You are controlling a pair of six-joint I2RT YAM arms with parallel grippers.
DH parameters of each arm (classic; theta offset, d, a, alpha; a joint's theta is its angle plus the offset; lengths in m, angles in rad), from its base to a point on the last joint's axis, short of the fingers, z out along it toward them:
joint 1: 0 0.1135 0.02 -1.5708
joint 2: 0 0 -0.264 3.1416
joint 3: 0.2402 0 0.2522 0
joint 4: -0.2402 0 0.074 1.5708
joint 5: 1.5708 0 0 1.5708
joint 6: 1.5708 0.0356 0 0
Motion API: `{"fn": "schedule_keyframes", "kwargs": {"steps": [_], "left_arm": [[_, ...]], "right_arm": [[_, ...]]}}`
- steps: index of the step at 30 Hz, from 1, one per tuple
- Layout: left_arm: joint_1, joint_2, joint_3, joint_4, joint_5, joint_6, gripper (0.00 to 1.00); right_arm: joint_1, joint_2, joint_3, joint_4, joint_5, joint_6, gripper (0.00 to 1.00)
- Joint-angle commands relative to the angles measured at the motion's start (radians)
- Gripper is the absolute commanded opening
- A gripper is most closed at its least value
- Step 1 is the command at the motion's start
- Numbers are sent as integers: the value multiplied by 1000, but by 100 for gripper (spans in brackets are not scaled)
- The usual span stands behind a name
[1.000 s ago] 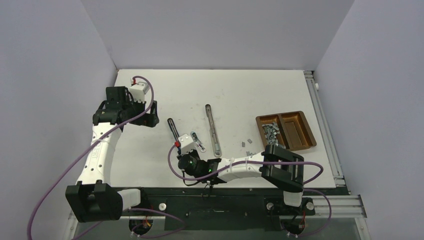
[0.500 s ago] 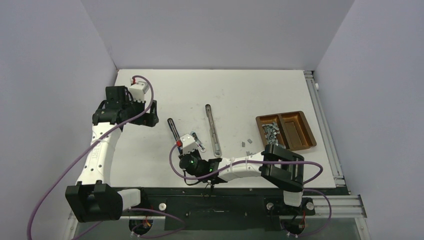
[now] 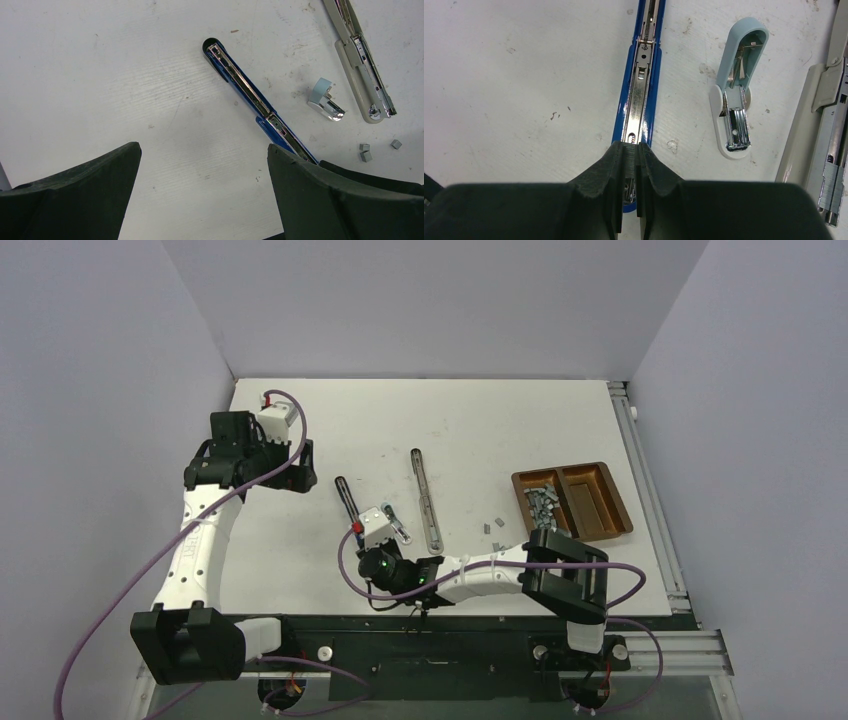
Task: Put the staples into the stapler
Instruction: Install the staple into the stapler.
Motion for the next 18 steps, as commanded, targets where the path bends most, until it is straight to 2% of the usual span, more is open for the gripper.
{"fn": "schedule_keyframes", "kwargs": {"steps": [1,18], "left_arm": [[-5,-26,43,6,-2,3,96],[-5,-35,41,3,-1,5,96]], "right_arm": [[13,-2,2,56,24,-24,9],[-4,10,-7,48,-5,9,9]]}}
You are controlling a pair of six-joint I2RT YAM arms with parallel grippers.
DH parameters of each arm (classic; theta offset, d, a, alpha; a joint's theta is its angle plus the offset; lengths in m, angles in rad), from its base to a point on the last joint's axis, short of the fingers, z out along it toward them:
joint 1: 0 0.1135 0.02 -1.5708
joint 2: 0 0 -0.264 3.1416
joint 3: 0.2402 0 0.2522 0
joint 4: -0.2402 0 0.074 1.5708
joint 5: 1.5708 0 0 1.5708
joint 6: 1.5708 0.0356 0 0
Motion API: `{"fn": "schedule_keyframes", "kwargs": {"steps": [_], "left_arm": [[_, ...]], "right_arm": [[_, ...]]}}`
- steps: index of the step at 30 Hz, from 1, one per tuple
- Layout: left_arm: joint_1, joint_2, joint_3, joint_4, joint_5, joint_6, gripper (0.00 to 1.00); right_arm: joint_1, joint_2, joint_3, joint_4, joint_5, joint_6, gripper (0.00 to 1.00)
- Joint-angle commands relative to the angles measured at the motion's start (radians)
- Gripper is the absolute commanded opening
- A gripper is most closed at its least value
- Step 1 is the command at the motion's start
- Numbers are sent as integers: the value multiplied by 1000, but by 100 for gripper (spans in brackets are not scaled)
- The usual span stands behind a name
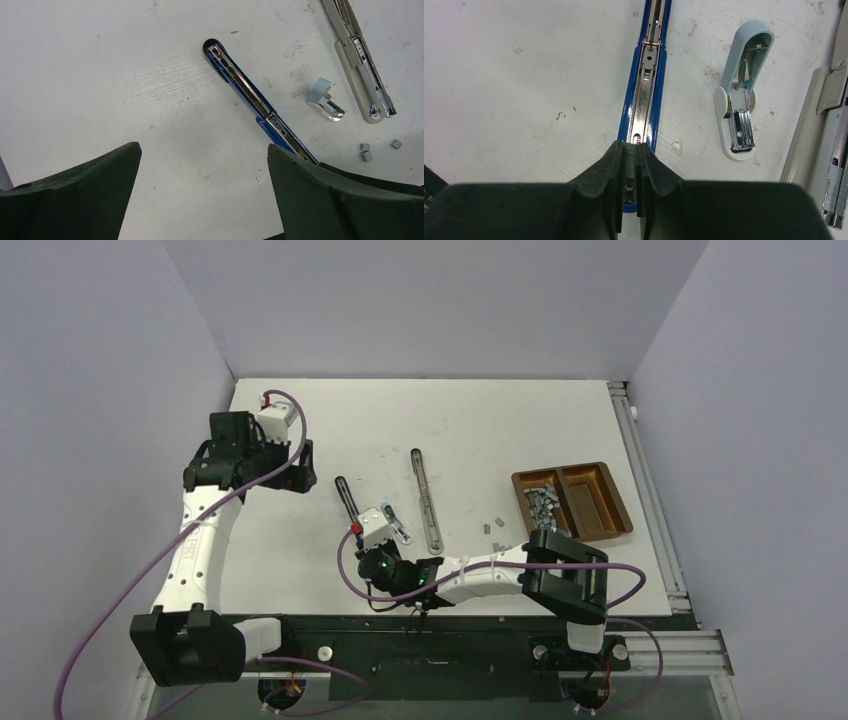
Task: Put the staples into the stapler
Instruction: Install the staple into the stapler.
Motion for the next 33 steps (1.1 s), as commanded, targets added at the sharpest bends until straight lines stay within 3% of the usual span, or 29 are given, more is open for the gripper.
{"fn": "schedule_keyframes", "kwargs": {"steps": [1,33], "left_arm": [[-5,-29,42,3,0,1,96],[-10,-25,56,-3,2,0,96]], "right_arm": [[-10,10,-9,29,-3,23,9],[-24,7,-31,23,20,43,9]]}}
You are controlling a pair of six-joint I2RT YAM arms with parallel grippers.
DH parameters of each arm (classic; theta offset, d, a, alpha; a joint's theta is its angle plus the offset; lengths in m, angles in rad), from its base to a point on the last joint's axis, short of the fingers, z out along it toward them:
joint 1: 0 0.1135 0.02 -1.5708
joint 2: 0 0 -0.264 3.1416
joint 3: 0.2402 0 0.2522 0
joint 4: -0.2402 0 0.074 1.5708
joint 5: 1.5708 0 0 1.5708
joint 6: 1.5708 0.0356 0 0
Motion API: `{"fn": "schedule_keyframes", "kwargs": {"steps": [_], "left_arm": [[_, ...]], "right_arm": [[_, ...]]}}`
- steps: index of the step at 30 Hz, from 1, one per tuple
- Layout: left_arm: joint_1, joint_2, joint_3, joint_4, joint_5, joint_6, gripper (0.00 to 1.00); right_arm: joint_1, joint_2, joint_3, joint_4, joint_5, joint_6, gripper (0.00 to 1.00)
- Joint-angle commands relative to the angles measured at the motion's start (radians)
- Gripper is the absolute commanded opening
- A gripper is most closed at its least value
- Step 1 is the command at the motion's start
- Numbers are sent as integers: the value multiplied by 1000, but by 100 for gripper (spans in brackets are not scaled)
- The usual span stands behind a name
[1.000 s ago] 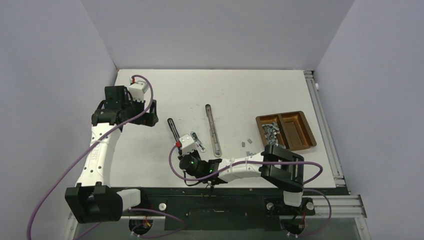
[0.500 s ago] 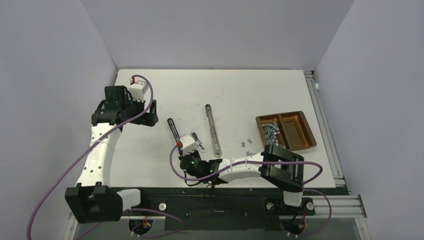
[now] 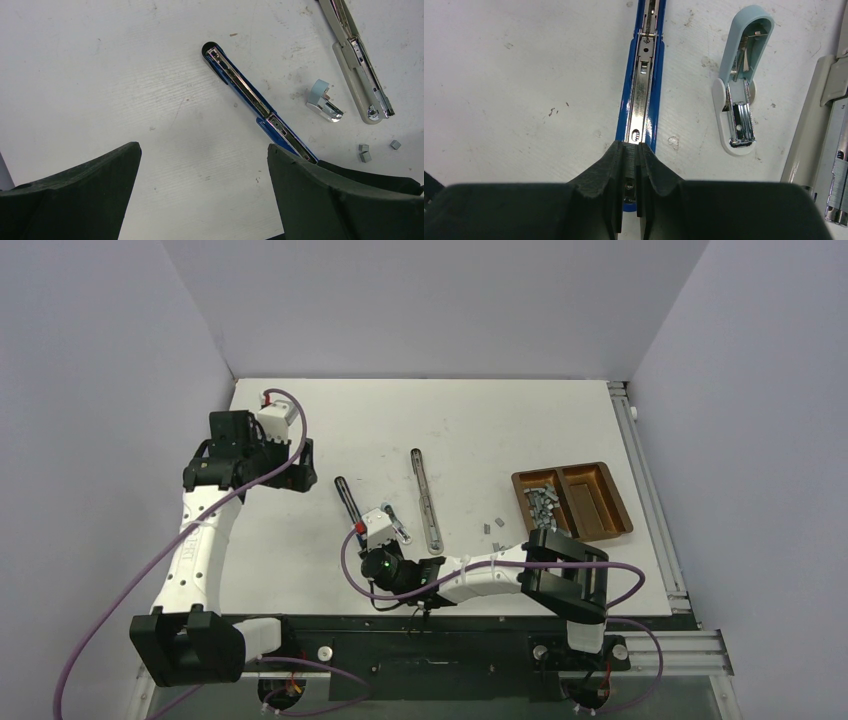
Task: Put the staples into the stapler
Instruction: Install the staple into the stapler.
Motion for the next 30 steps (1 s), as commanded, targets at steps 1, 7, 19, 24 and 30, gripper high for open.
{"fn": "schedule_keyframes", "kwargs": {"steps": [1,7,19,24,30], "left_arm": [[-6,-22,46,-2,2,0,96],[-6,-22,47,-2,1,5,96],[-9,-19,46,-2,6,3,96],[-9,-23,45,-5,5,5,96],[-10,-24,42,-4,6,6,96]], "right_arm": [[-9,6,-8,16,35,16,9],[-9,-1,-10,20,38,13,9],[-8,-33,-38,53,46,1,9],[-7,-46,-45,61,48,-7,9],[-7,-67,-54,70,56,-14,9]]}}
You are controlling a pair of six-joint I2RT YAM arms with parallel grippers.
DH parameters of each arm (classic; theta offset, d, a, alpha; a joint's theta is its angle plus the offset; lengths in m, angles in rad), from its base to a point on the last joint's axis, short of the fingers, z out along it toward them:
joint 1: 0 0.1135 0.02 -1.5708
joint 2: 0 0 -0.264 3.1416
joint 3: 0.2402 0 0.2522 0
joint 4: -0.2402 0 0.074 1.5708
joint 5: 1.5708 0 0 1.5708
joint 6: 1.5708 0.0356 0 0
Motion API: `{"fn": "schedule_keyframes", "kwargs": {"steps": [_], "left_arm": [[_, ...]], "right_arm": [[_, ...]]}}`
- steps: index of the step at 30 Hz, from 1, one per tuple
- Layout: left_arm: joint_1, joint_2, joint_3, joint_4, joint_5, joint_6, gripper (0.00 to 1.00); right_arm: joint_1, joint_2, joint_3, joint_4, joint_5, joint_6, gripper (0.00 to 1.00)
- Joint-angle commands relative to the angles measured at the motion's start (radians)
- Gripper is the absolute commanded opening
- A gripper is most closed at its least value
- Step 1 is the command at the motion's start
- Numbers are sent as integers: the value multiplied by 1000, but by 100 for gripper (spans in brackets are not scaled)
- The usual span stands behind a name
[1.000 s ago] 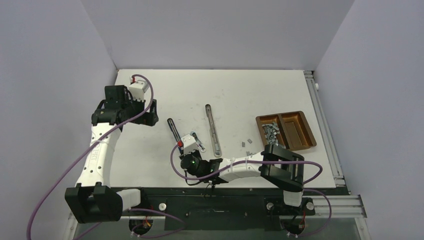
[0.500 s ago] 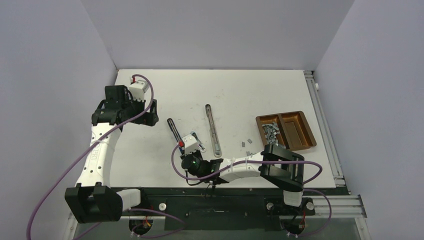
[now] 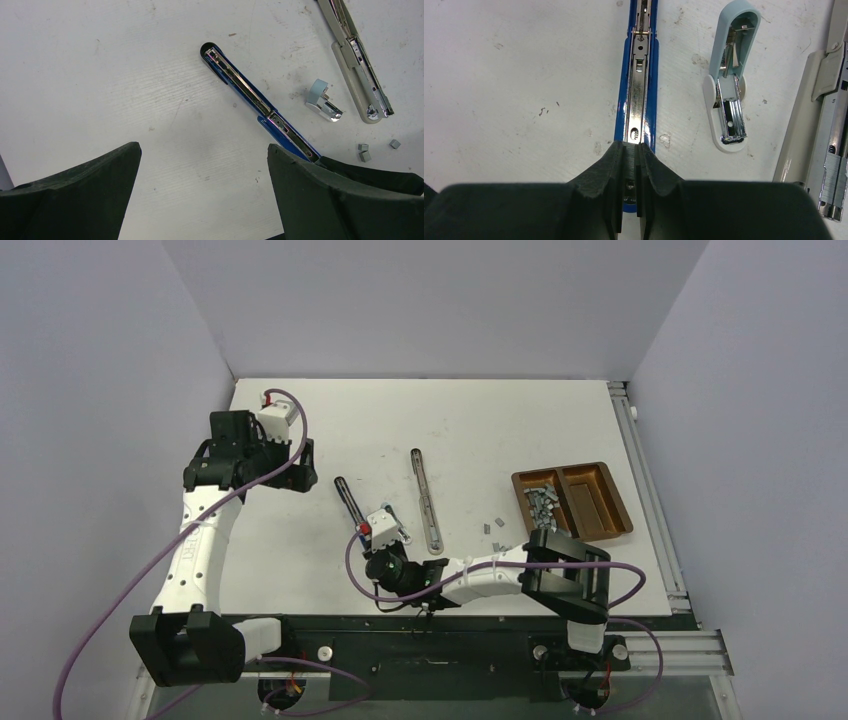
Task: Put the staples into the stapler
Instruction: Install the staple into the stapler.
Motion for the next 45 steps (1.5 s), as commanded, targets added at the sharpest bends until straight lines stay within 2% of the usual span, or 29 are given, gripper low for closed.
{"fn": "schedule_keyframes", "kwargs": {"steps": [1,45], "left_arm": [[-6,-24,42,-4,6,5,96],[-12,-23,38,1,10,0,96]], "right_arm": [[-4,-63,-17,29,40,-11,9],[-5,-92,-25,34,55,-36,9]]}}
